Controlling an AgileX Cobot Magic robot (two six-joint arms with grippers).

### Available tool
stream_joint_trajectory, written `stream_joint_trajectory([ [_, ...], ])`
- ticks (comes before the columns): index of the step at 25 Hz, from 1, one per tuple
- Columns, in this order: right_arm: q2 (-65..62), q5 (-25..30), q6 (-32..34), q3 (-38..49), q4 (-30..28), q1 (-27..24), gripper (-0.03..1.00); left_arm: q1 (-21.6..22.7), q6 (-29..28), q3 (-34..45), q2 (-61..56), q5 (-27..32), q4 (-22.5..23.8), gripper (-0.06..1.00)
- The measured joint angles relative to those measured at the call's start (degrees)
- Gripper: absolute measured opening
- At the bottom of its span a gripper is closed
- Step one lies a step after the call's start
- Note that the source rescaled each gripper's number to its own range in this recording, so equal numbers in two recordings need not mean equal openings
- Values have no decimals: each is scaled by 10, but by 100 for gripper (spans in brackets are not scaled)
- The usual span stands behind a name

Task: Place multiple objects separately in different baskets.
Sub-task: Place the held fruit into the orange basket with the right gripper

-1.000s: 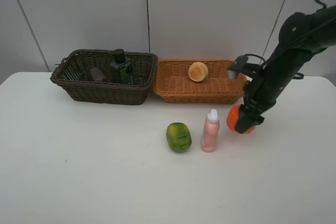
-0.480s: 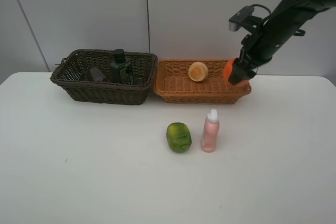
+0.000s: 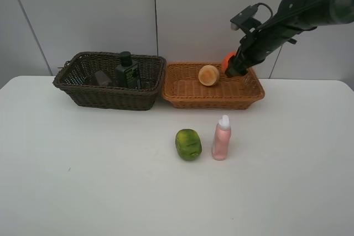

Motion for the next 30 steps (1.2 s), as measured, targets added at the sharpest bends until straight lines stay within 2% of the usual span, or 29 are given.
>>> stream_joint_trajectory([
  [7, 32, -37, 0, 0, 0, -6, 55, 0, 0, 0, -1, 0, 0, 98],
  [20, 47, -38, 0, -2, 1, -13, 56, 0, 0, 0, -1, 0, 0, 98],
  [21, 47, -38, 0, -2, 1, -13, 61, 0, 0, 0, -1, 0, 0, 98],
  [23, 47, -38, 0, -2, 5, -13, 80, 0, 0, 0, -1, 0, 0, 98],
  [25, 47, -38, 0, -2, 6, -13, 89, 0, 0, 0, -1, 0, 0, 98],
  [30, 47, -36, 0, -2, 7, -13, 95, 0, 0, 0, -1, 0, 0, 98],
])
